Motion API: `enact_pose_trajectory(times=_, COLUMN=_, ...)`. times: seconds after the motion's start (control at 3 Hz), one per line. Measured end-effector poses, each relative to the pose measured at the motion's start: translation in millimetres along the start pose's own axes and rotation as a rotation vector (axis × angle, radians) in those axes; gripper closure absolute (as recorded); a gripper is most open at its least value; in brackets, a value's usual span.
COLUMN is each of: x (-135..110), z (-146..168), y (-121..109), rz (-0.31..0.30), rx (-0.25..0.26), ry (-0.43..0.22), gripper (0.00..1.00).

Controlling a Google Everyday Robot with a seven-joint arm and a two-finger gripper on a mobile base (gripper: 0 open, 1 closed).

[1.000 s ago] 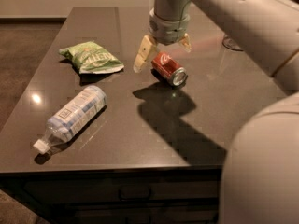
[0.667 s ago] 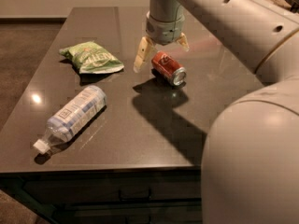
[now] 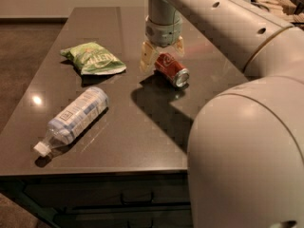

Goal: Place coke can upright

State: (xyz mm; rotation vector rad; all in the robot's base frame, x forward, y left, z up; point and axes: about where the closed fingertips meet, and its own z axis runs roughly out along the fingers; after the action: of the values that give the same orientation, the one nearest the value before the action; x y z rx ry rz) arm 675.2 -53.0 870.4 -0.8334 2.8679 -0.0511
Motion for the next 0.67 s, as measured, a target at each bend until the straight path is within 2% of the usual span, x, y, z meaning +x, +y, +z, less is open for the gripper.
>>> enact_pose_trajectory(times=0.33, x=-4.5, z=0.7, y=-0.8, rz=-0.022, rx=-0.016, ry=-0.009, gripper=0.42)
enact_pose_trajectory(times=0.67, x=-6.9, z=0.6, y=0.7, rz=-0.058, rx=-0.057, ry=-0.031, gripper=0.64)
